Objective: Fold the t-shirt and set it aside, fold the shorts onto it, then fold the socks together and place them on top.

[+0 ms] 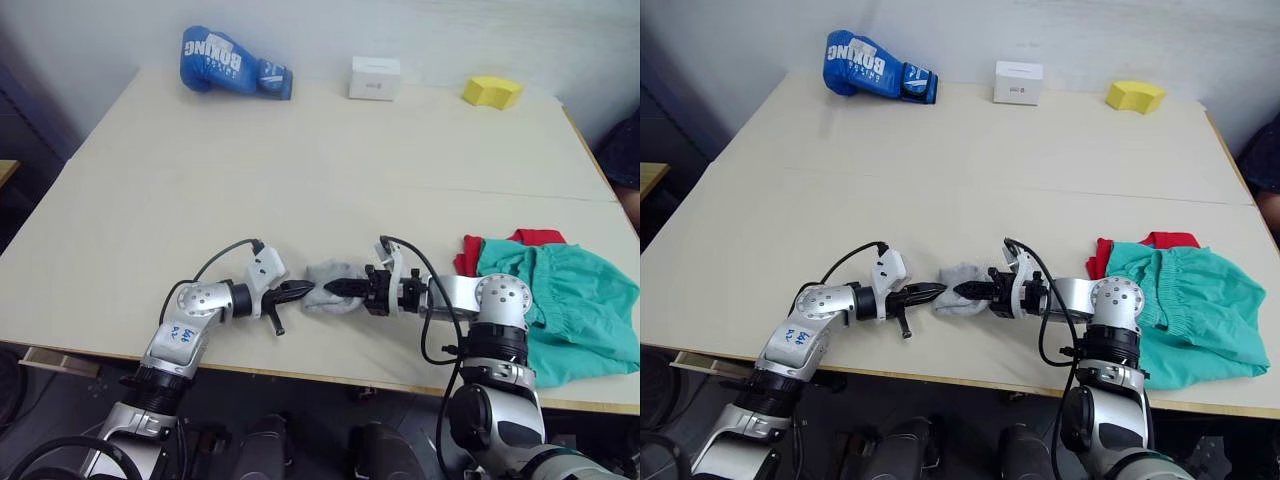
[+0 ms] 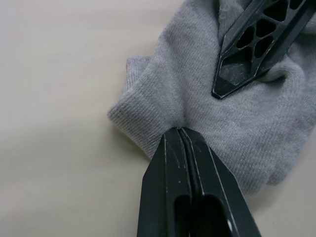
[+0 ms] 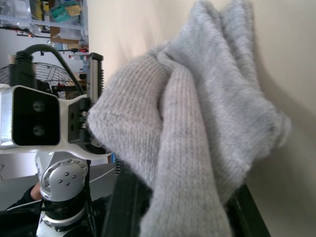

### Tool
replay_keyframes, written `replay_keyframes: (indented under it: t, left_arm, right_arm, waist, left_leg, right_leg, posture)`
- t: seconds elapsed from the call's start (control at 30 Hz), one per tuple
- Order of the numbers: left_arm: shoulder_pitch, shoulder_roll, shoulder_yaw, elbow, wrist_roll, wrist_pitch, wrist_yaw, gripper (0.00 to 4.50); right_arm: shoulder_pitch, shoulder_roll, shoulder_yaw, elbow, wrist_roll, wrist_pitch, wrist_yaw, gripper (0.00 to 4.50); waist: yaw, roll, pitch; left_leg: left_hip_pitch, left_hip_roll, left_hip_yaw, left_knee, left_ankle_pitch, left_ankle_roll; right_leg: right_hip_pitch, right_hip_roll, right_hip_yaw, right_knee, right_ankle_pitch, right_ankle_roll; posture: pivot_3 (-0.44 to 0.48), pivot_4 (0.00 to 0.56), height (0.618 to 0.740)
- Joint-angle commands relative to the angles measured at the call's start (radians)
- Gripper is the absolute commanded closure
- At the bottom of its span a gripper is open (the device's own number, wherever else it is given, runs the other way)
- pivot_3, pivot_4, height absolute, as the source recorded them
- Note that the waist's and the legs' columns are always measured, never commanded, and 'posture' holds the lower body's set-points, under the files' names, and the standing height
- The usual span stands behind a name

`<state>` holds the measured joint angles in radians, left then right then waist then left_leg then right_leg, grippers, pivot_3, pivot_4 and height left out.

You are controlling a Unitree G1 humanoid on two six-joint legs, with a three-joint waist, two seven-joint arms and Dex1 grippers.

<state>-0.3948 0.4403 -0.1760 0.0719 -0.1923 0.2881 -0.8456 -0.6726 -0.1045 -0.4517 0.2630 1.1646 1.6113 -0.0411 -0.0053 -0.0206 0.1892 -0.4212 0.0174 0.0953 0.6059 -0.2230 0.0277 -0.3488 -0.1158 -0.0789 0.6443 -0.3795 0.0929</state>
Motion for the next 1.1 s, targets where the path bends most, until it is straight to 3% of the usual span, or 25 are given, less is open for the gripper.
replay_keyframes:
  t: [0.03, 0.07, 0.17, 0.27, 0.4, 0.57, 0.73, 1.0, 1.1]
  left_arm:
    - [0.007, 0.007, -0.027, -0.015, -0.053, 0.012, -0.115, 4.5]
    - [0.001, 0.007, -0.008, -0.033, -0.087, 0.021, -0.139, 4.5]
    - [-0.028, -0.006, 0.06, -0.078, -0.165, 0.007, -0.162, 3.63]
    - [-0.047, 0.002, 0.11, -0.151, -0.244, 0.023, -0.187, 2.76]
    - [-0.041, 0.02, 0.138, -0.235, -0.314, 0.072, -0.206, 1.51]
    - [-0.013, 0.024, 0.169, -0.294, -0.401, 0.126, -0.212, 0.01]
    - [-0.018, 0.018, 0.162, -0.304, -0.449, 0.169, -0.228, 0.0]
    - [-0.044, 0.012, 0.117, -0.279, -0.418, 0.157, -0.23, 0.0]
    - [-0.045, 0.022, 0.12, -0.263, -0.41, 0.146, -0.237, 0.0]
  right_arm:
    - [0.023, -0.022, -0.095, -0.065, 0.115, 0.003, -0.017, 4.26]
    - [0.032, -0.027, -0.129, -0.069, 0.174, 0.003, -0.044, 4.26]
    - [0.109, -0.031, -0.159, -0.118, 0.492, -0.134, -0.243, 4.26]
    - [0.227, -0.015, -0.154, -0.351, 0.779, -0.414, -0.418, 4.26]
    - [0.32, -0.042, -0.231, -0.587, 0.808, -0.63, -0.413, 4.26]
    - [0.453, -0.188, -0.418, -0.668, 0.808, -0.848, -0.376, 4.26]
    - [0.623, -0.198, -0.474, -0.607, 0.788, -0.986, -0.35, 4.26]
    - [0.696, -0.3, -0.329, -0.284, 0.683, -0.897, -0.222, 4.26]
    - [0.715, -0.329, -0.32, -0.282, 0.739, -0.862, -0.216, 3.35]
  waist:
    - [0.002, 0.0, 0.0]
    - [0.002, 0.0, 0.0]
    - [-0.001, 0.0, 0.0]
    - [0.0, 0.0, 0.001]
    - [-0.013, 0.004, 0.003]
    - [-0.014, 0.004, 0.003]
    - [-0.014, 0.005, 0.004]
    - [-0.024, 0.011, 0.007]
    - [-0.021, 0.012, 0.007]
  left_leg:
    - [0.0, 0.0, 0.0, 0.0, 0.0, 0.0]
    - [-0.001, 0.0, 0.0, 0.0, 0.0, 0.0]
    - [-0.008, -0.001, 0.0, 0.0, 0.001, 0.0]
    - [-0.014, 0.0, -0.001, 0.0, 0.004, -0.005]
    - [-0.018, 0.0, 0.0, 0.002, 0.005, -0.004]
    - [-0.018, -0.002, 0.0, 0.005, 0.004, 0.002]
    - [-0.016, -0.001, 0.0, 0.005, 0.005, 0.005]
    - [-0.014, 0.0, 0.003, 0.004, 0.01, 0.006]
    - [-0.014, 0.0, 0.002, 0.004, 0.01, 0.006]
  right_leg:
    - [0.0, 0.0, 0.0, 0.0, 0.0, 0.0]
    - [-0.001, 0.0, 0.0, 0.0, 0.0, 0.0]
    - [-0.007, 0.0, 0.0, 0.0, 0.0, 0.0]
    - [-0.012, 0.001, -0.003, 0.0, 0.0, 0.0]
    - [-0.012, 0.003, -0.003, 0.001, 0.003, 0.005]
    - [-0.01, 0.002, 0.0, -0.004, 0.006, 0.011]
    - [-0.009, 0.002, 0.001, -0.007, 0.007, 0.012]
    - [-0.009, 0.003, 0.003, -0.006, 0.01, 0.009]
    - [-0.01, 0.003, 0.003, -0.004, 0.01, 0.009]
  posture:
    - [0.0, 0.15, 0.74]
    - [0.0, 0.15, 0.74]
    - [0.0, 0.15, 0.74]
    - [0.0, 0.15, 0.74]
    - [0.0, 0.15, 0.74]
    - [0.0, 0.15, 0.74]
    - [0.0, 0.15, 0.74]
    - [0.0, 0.15, 0.74]
    - [0.0, 0.15, 0.74]
